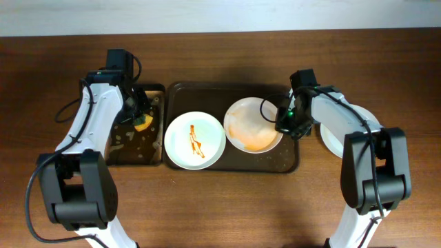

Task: Clean dirty plates on tray and stack at the side
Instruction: 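Return the sponge to the black tray with the left gripper, then lift the plate with the right gripper and stack it on the side plate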

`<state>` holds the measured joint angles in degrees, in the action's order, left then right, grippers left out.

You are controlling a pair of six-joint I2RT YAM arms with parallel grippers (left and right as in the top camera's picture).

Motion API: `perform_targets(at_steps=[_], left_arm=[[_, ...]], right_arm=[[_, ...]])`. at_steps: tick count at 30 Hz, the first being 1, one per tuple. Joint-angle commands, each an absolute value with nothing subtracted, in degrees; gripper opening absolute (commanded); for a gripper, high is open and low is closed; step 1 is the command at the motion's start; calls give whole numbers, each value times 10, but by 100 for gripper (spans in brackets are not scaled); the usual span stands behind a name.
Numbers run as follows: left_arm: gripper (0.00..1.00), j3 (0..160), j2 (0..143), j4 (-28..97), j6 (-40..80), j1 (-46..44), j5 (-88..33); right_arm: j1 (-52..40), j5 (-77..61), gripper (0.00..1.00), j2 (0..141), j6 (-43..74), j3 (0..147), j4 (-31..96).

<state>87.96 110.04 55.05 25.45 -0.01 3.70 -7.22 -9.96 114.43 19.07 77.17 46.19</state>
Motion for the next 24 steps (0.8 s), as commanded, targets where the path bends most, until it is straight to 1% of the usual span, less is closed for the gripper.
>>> perform_targets(at_steps=[1,5,9,11,17,21,24], left_arm=[[0,882,1086,551,247,2,46],[0,882,1086,550,247,2,46],[0,882,1086,550,247,2,45],[0,882,1086,550,247,2,45],[0,882,1086,550,247,2,45],[0,882,1086,550,247,2,45],[0,882,1086,550,247,2,45]], right_arm=[[-67,19,4,1104,163,856,520],[-71,36,4,1097,124,945,620],[-77,65,4,1098,128,953,686],[-76,88,4,1097,133,953,690],[-76,85,4,1097,138,971,680],[-96,90,4,1097,120,971,712],[-112,148,4,1097,121,971,732]])
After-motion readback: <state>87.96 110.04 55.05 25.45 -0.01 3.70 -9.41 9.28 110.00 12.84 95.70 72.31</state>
